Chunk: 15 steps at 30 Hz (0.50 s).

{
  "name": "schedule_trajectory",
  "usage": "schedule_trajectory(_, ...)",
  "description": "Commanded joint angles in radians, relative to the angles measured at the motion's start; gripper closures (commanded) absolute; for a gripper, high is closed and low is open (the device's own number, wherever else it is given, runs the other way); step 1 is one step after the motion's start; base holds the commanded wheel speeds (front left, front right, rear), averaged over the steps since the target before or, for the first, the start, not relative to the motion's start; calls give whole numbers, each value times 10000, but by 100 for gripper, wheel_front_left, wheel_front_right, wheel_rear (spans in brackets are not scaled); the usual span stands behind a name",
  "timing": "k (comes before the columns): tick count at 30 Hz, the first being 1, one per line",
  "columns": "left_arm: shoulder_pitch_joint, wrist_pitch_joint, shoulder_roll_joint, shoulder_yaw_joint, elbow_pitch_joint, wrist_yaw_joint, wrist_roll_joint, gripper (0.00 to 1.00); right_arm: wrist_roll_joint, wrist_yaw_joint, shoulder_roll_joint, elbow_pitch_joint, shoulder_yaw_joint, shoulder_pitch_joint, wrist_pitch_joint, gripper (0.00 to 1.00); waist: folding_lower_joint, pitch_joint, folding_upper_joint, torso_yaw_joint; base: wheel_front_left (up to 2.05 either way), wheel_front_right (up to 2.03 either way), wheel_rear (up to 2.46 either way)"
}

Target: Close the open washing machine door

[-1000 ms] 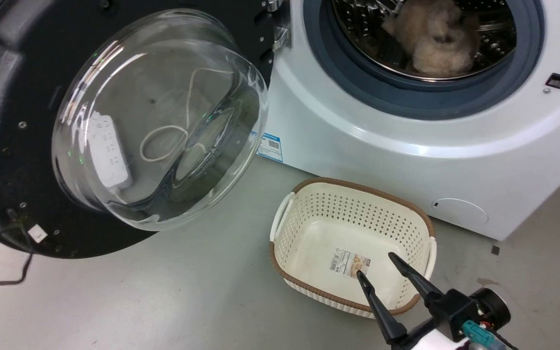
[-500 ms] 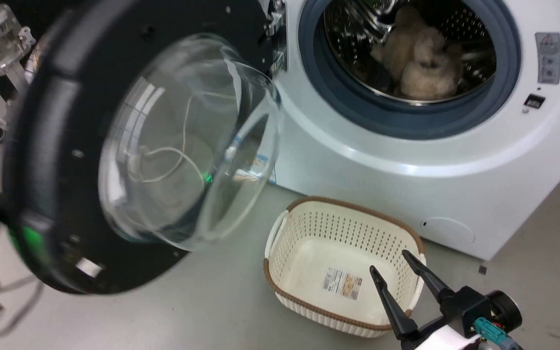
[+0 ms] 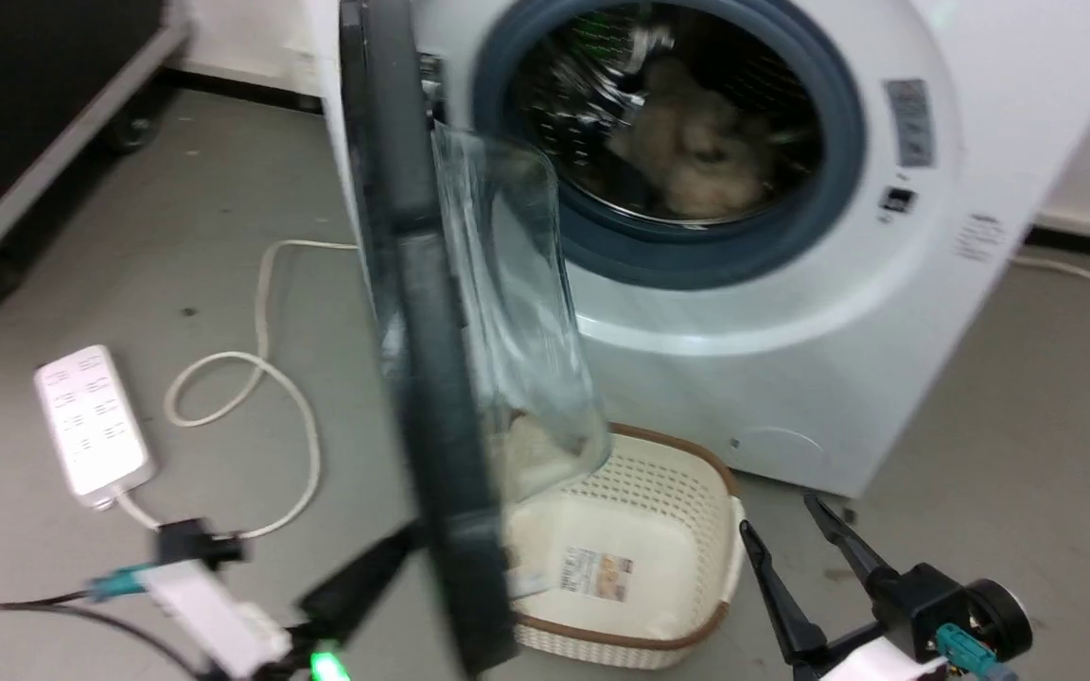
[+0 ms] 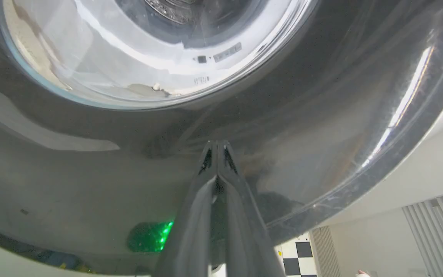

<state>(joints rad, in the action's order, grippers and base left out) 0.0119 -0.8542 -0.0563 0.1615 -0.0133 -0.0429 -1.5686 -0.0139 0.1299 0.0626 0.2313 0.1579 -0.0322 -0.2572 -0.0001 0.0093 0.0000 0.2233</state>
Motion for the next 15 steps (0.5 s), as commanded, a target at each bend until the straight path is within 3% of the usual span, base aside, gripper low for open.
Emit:
schedule_trajectory(1, -29, 578, 56, -826, -33, -104, -348, 100, 93, 8, -21, 18, -2, -153, -41, 0, 1, 372, 0, -772, 0, 0, 0)
schedule_trajectory(6, 418, 1783, 58, -2057, 166, -353, -1000, 100, 166, 8, -13, -18, -49, -398, -28, 0, 1, 834, 0, -1762, 0, 0, 0)
schedule_trajectory(7, 786, 2331, 58, -2548, 342, -466, -1213, 100, 190, 8, -1, -32, -92, -485, -26, 0, 1, 1085, 0, -2261, 0, 0, 0)
schedule_trajectory(8, 786, 2331, 58, -2548, 342, -466, -1213, 100, 190, 8, -1, -32, -92, -485, -26, 0, 1, 1085, 0, -2261, 0, 0, 0)
schedule_trajectory(12, 2031, 3690, 59, -3301, 1041, -691, -1556, 100, 198, 8, -5, -39, -246, -668, -30, 0, 1, 1715, 0, -3502, 0, 0, 0)
schedule_trajectory(15, 2594, 4184, 59, -3477, 1365, -747, -1694, 100, 166, 8, -21, -29, -274, -739, -33, 0, 1, 1950, 0, -3963, 0, 0, 0)
